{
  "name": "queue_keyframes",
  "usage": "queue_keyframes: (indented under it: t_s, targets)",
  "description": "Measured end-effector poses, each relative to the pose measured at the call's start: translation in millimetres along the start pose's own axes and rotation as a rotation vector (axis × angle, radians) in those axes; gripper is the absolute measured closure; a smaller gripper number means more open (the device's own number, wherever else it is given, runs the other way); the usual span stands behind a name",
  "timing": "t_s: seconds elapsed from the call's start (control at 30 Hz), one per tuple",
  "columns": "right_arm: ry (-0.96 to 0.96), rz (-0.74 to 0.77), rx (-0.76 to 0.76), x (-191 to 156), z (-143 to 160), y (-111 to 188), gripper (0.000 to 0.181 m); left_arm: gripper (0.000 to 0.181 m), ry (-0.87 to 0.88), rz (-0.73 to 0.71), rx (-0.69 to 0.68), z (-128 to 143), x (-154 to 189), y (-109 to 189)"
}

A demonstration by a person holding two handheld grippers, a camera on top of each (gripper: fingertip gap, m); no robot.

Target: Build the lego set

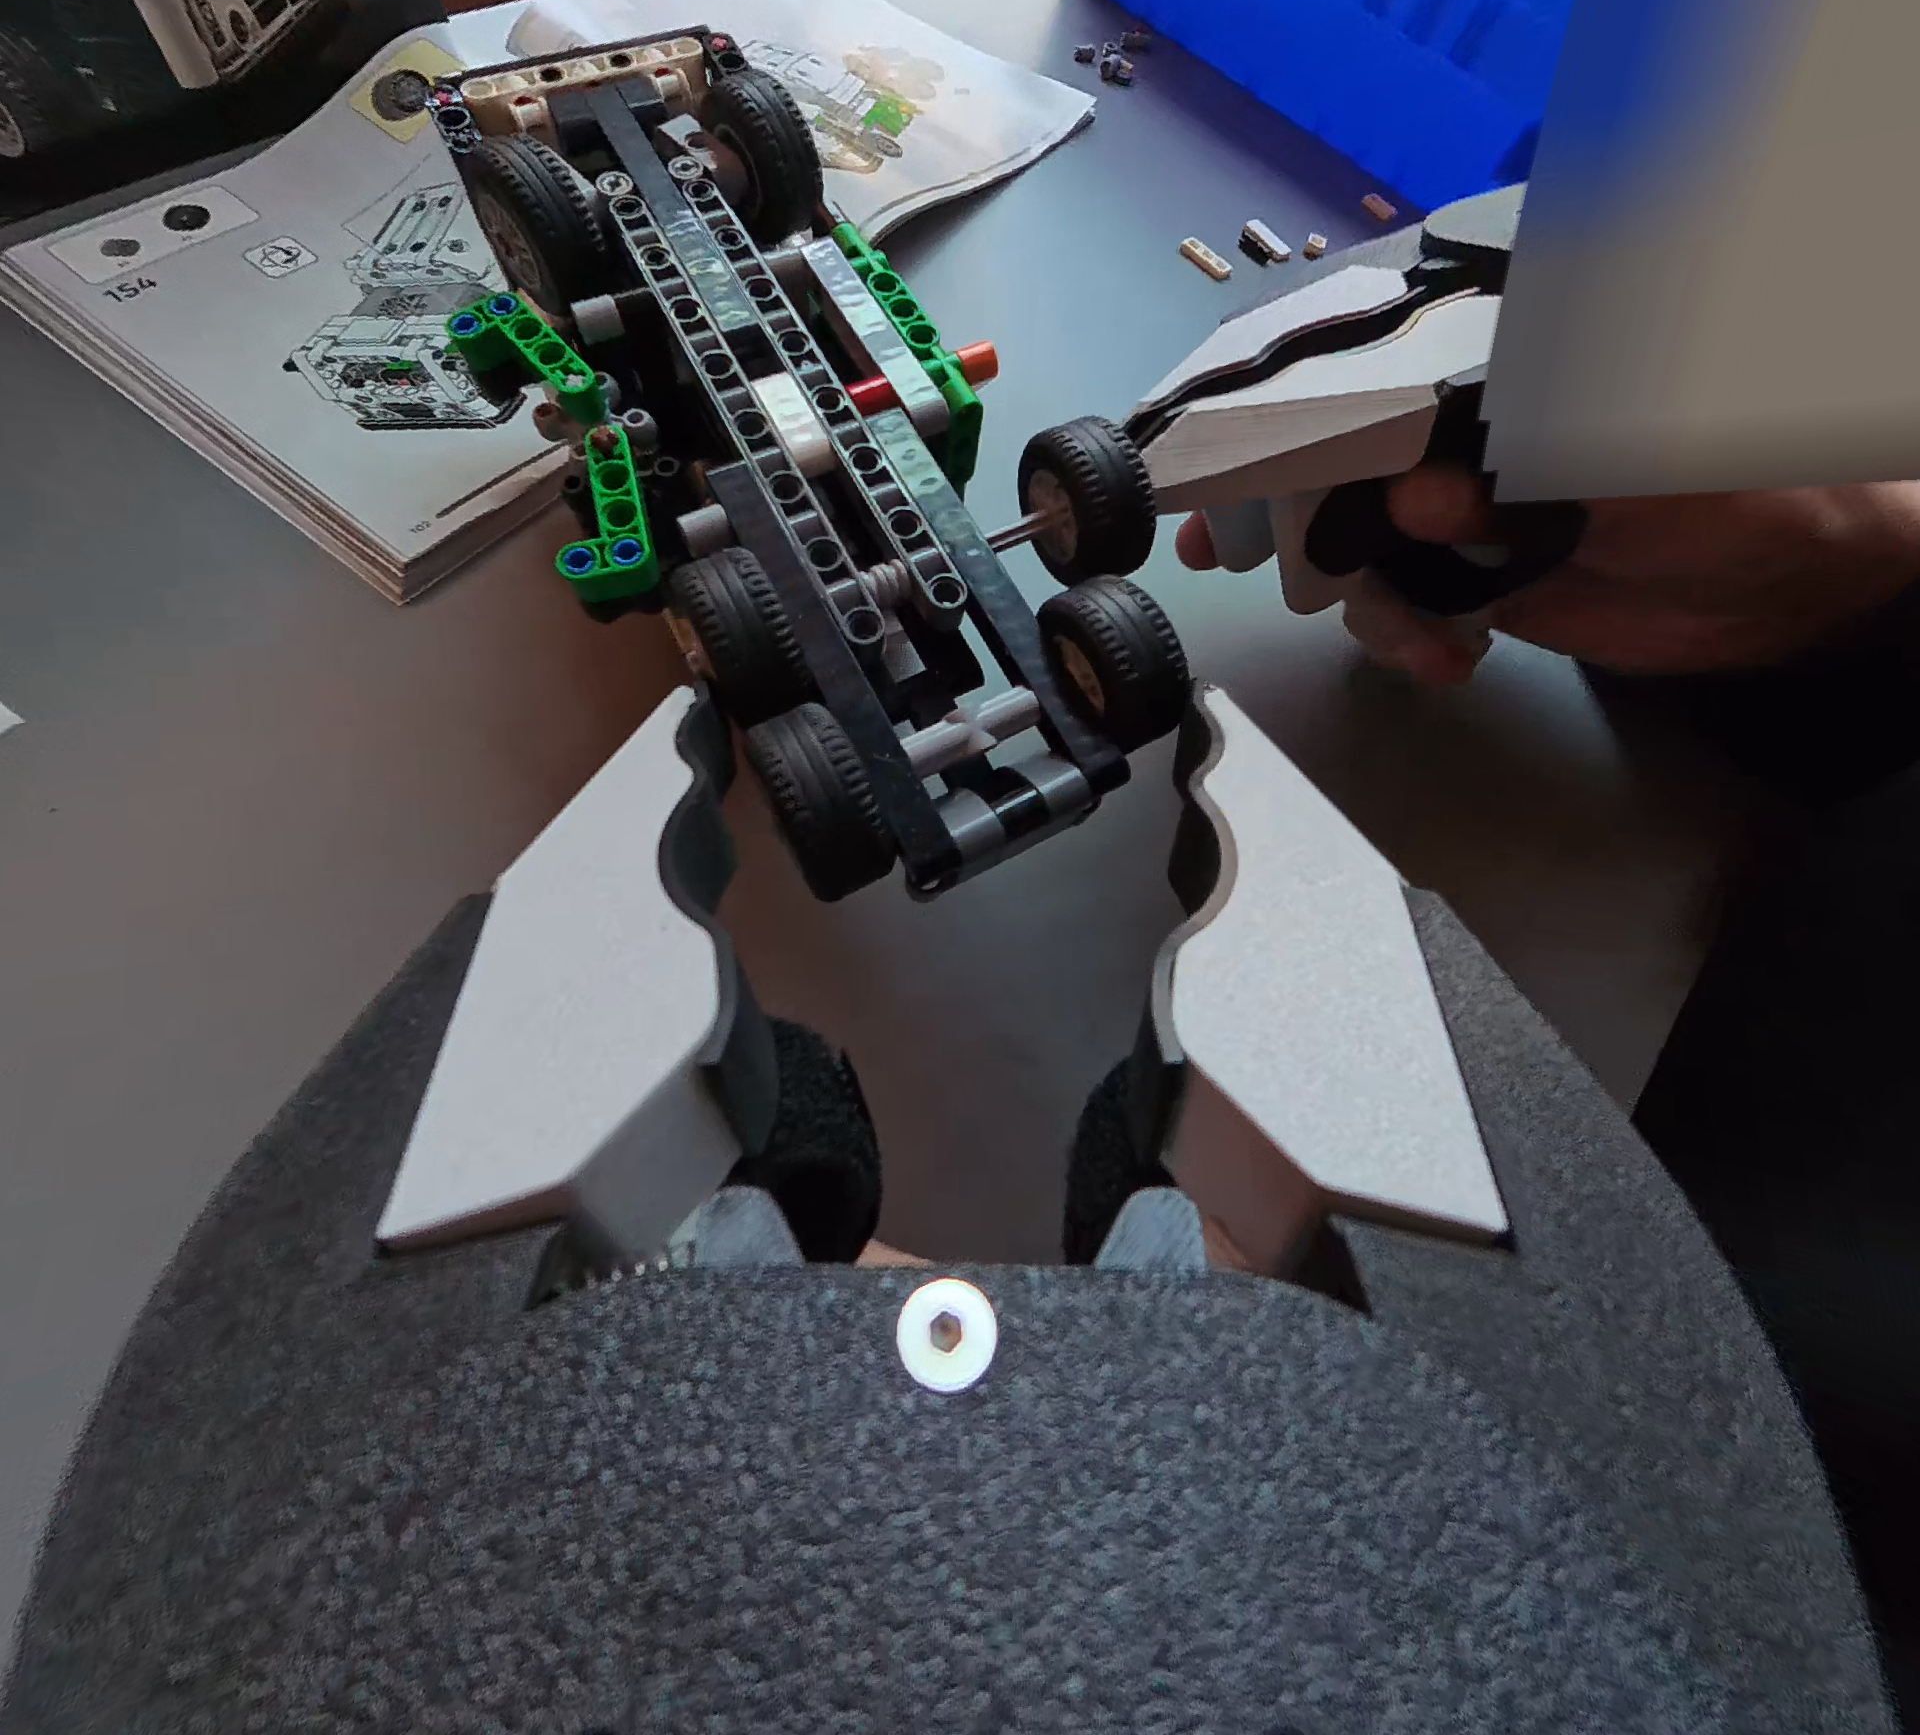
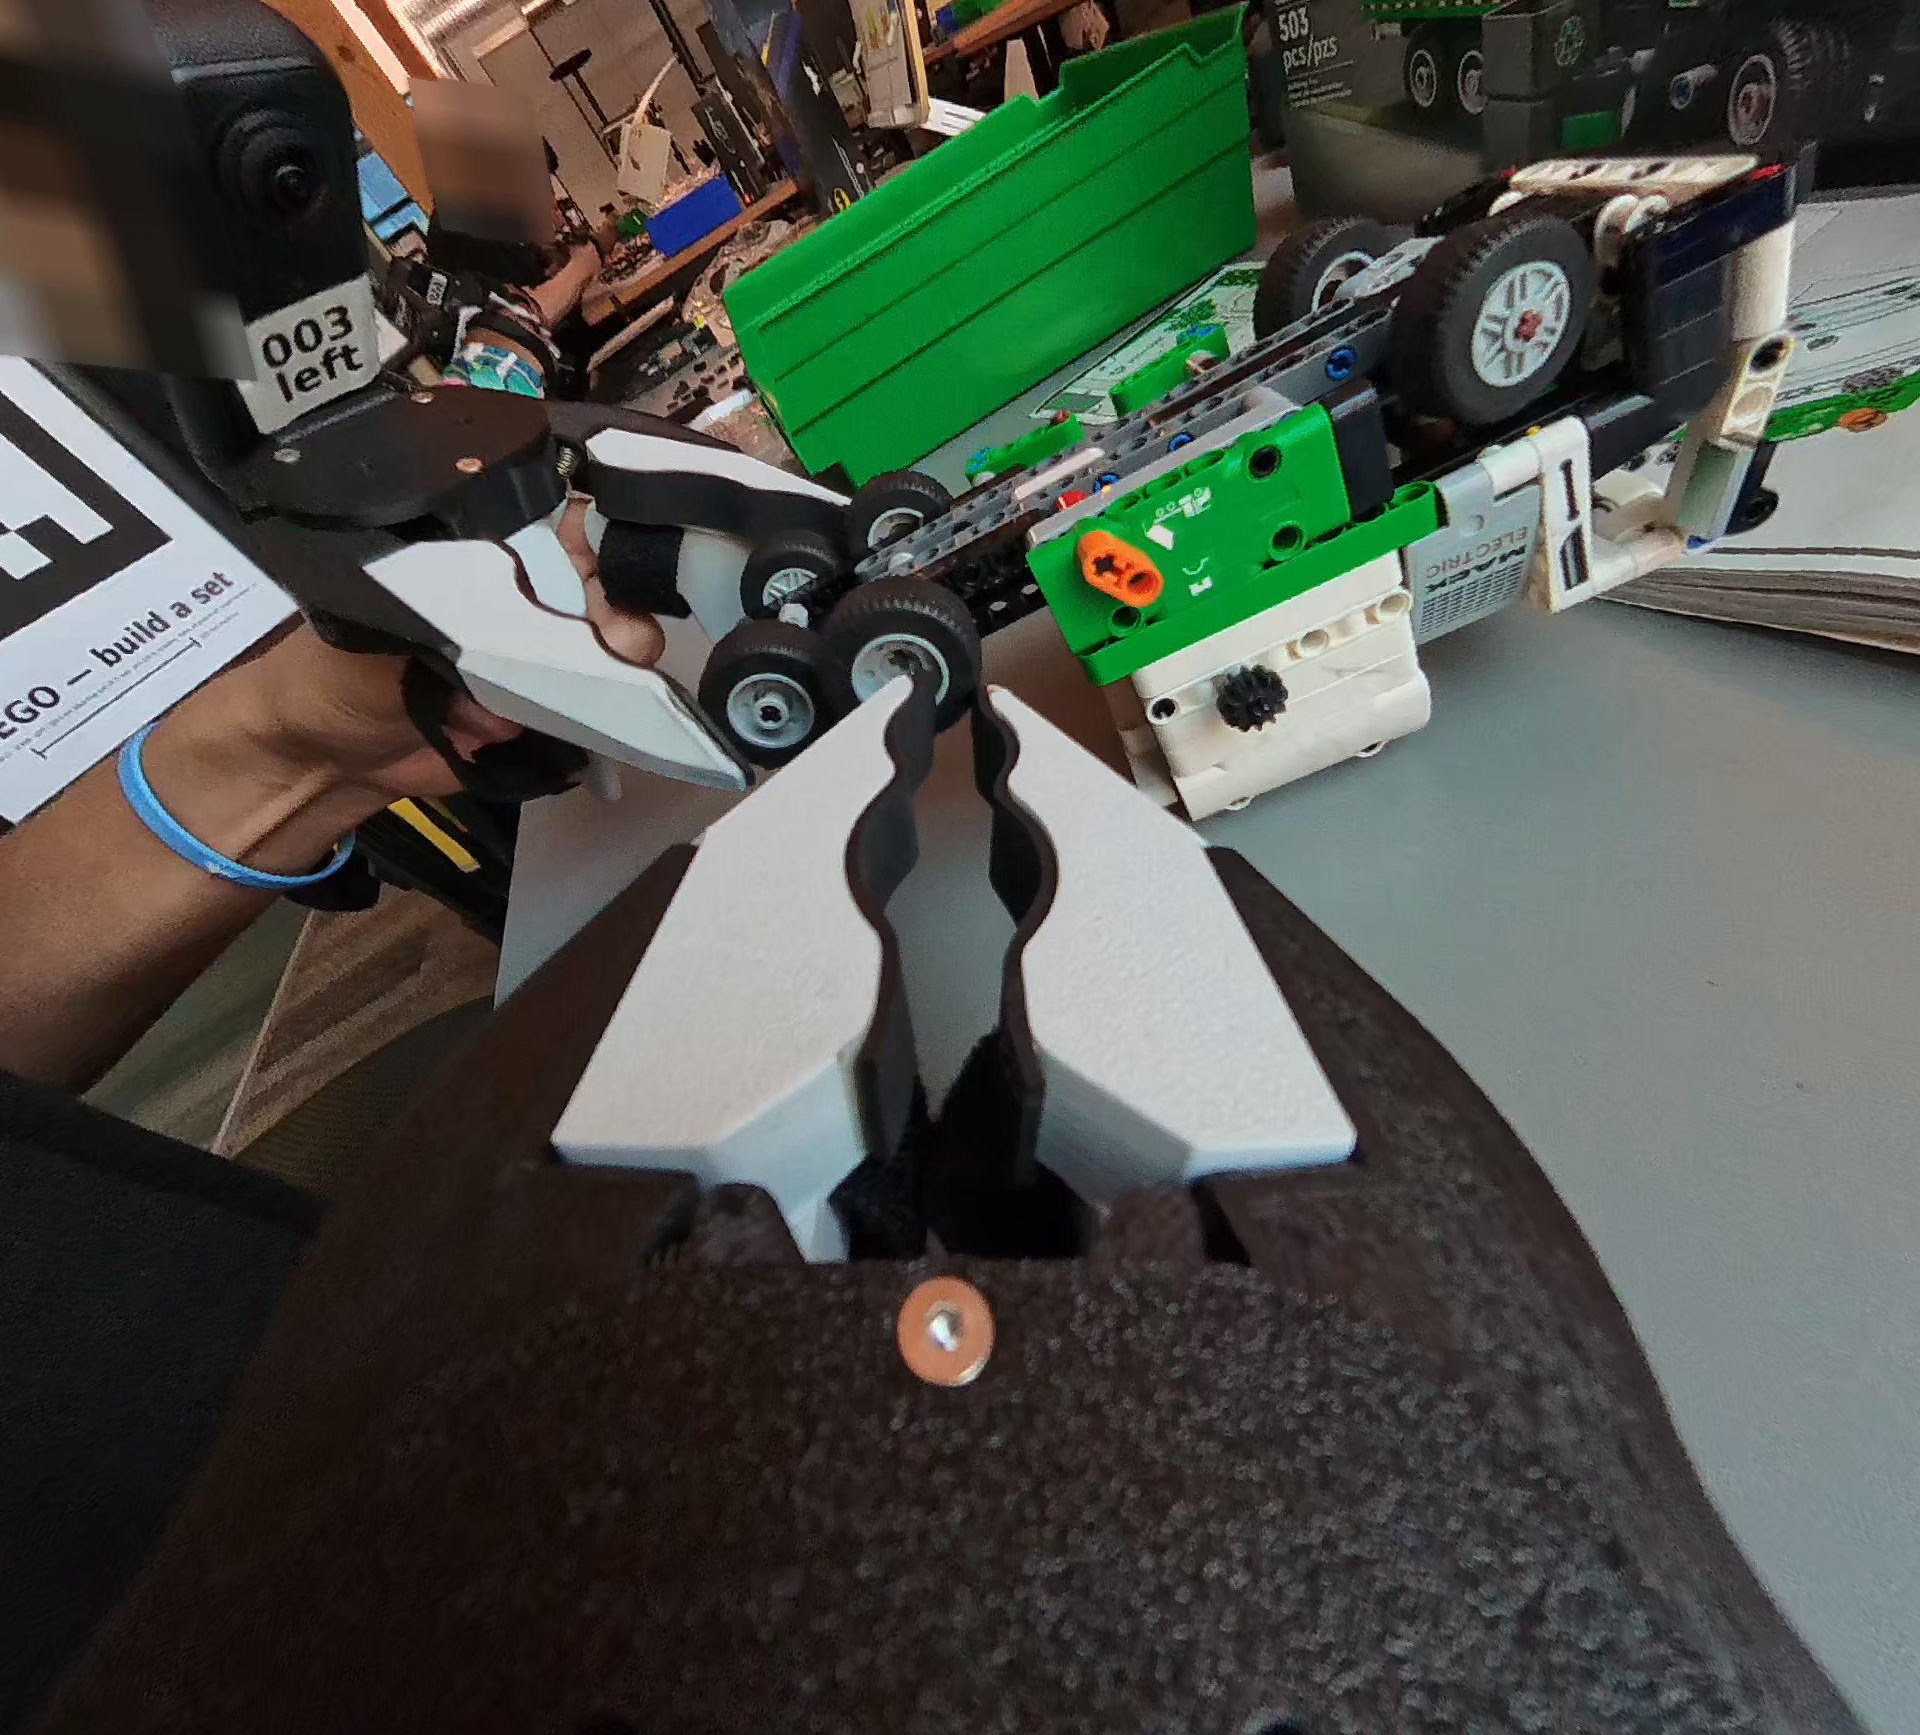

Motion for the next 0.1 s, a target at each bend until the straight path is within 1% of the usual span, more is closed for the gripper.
queue_keyframes:
  t_s: [0.03, 0.1]
  targets:
    - [0.014, 0.006, -0.013, 0.2, -0.1, 0.1, 0.176, 0.097, -0.015, -0.007, -0.005, 0.4, -0.1, -0.2]
    - [0.048, 0.023, -0.034, 0.8, -0.7, 0.7, 0.176, 0.097, -0.048, -0.022, -0.015, 0.7, -0.8, -1.0]
Point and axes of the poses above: each gripper's, where its closed fingertips meet, y back along the fingers, z out of its underside, x = y × z across the jaws, the point moved 1 cm from there along y, back along the fingers, and after that the axes turned 1 degree about y, right-handed, at the moved point
